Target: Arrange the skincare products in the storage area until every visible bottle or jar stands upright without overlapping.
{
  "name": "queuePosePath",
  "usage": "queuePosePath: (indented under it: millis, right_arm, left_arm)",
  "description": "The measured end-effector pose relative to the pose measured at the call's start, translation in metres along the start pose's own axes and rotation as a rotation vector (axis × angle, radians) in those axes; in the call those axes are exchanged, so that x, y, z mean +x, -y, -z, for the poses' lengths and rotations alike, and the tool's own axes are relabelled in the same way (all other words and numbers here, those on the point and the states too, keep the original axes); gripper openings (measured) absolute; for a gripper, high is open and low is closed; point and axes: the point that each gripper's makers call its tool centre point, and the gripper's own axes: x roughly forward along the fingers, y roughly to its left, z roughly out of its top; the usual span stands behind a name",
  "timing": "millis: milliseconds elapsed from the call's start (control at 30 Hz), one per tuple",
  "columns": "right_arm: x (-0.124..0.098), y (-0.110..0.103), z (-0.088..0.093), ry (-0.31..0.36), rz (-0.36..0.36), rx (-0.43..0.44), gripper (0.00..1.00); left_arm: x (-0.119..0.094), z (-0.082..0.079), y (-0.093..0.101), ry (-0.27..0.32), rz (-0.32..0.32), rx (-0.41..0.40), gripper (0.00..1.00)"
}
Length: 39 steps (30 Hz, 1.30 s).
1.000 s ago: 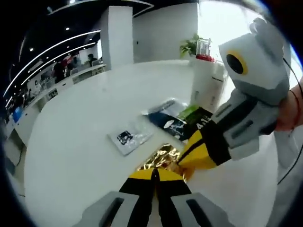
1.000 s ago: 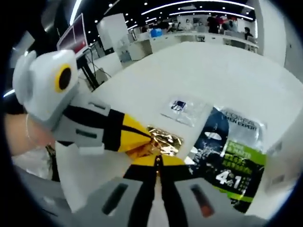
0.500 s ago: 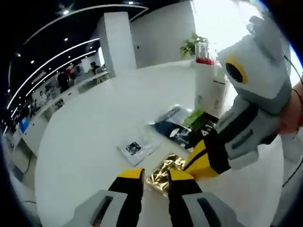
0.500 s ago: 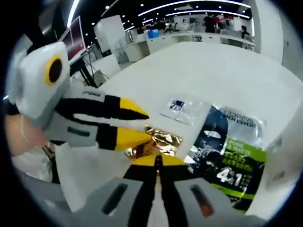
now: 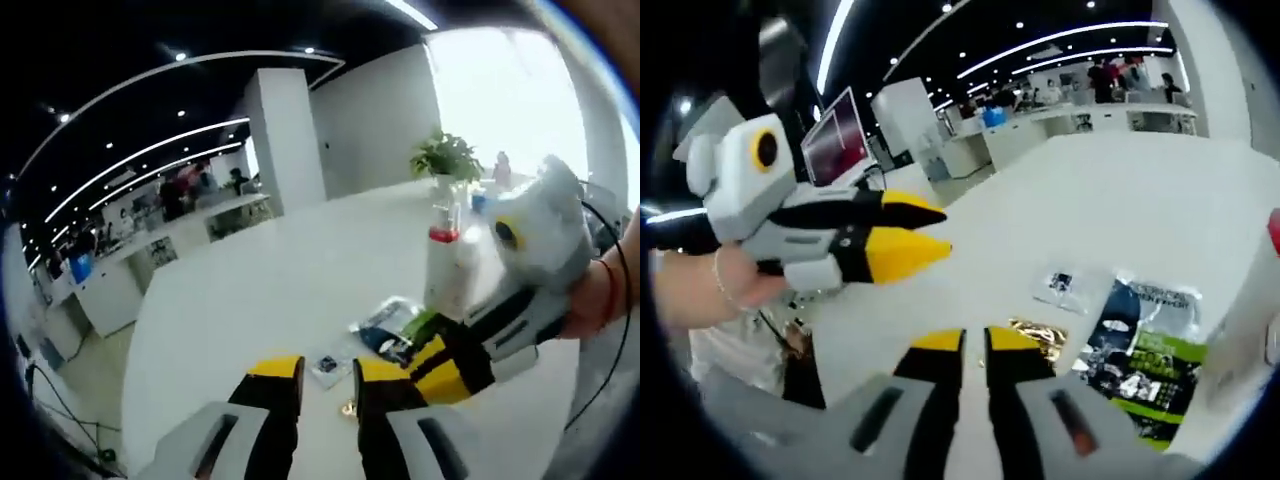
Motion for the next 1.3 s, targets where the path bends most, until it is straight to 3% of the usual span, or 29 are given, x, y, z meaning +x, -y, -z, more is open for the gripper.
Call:
queuePosePath:
  millis: [200, 267, 333, 433, 533, 633, 733, 767, 833, 933, 967, 1000, 1133, 1200, 1300]
  right_arm:
    - [-0.066, -0.023, -0.022, 0.12, -0.149, -0.073, 0.11]
    - [-0.095, -0.022, -0.025, 0.155, -0.211, -0.12, 0.13]
    - [-0.122, -0.012, -0.022, 0.162, -0.226, -0.163, 0.16]
    - [-0.155, 0.019, -0.022, 0.182, -0.164, -0.191, 0.16]
    - [-0.188, 0.044, -0.022, 0.194, -0.131, -0.216, 0.16]
    - [-0.22, 0.078, -0.015, 0.176, -0.033, -0.247, 0.17]
    - [-0.251, 0.126, -0.004, 0.174, 0.19, -0.205, 0.17]
    - [-0.266, 0.142, -0.001, 0.207, 0.343, -0.201, 0.17]
    - [-0.284, 0.143, 0.005, 0.298, 0.5, -0.227, 0.2]
    - [-0.293, 0.125, 0.023, 0.328, 0.608, -0.278, 0.28]
    - [-0.296, 0.117, 0.035, 0.322, 0.647, -0.245, 0.28]
    - [-0.293, 0.105, 0.046, 0.34, 0.641, -0.17, 0.27]
    - [-0.287, 0.081, 0.051, 0.407, 0.593, -0.134, 0.29]
    - [-0.288, 0.089, 0.047, 0.41, 0.594, -0.08, 0.3]
    - [-0.281, 0.097, 0.051, 0.338, 0.586, -0.057, 0.28]
  left_arm:
    - [-0.052, -0.023, 0.002, 0.11, -0.012, -0.008, 0.21]
    - [-0.067, -0.026, 0.0, 0.145, -0.03, 0.0, 0.21]
    - [-0.081, -0.025, -0.004, 0.164, -0.056, -0.004, 0.21]
    - [-0.101, -0.014, -0.015, 0.166, -0.124, 0.007, 0.21]
    - [-0.114, -0.003, -0.025, 0.158, -0.183, -0.036, 0.21]
    - [-0.125, 0.005, -0.031, 0.169, -0.246, -0.045, 0.21]
    - [-0.133, 0.013, -0.032, 0.19, -0.283, -0.07, 0.22]
    - [-0.137, 0.015, -0.035, 0.2, -0.314, -0.073, 0.22]
    - [-0.145, 0.015, -0.037, 0.238, -0.359, -0.055, 0.25]
    - [-0.155, 0.017, -0.031, 0.309, -0.39, -0.081, 0.3]
    - [-0.157, 0.019, -0.027, 0.319, -0.385, -0.116, 0.32]
    - [-0.159, 0.022, -0.018, 0.322, -0.365, -0.174, 0.33]
    - [-0.161, 0.025, -0.002, 0.35, -0.344, -0.25, 0.34]
    - [-0.16, 0.029, 0.005, 0.356, -0.33, -0.305, 0.36]
    - [-0.16, 0.036, 0.009, 0.337, -0.345, -0.288, 0.36]
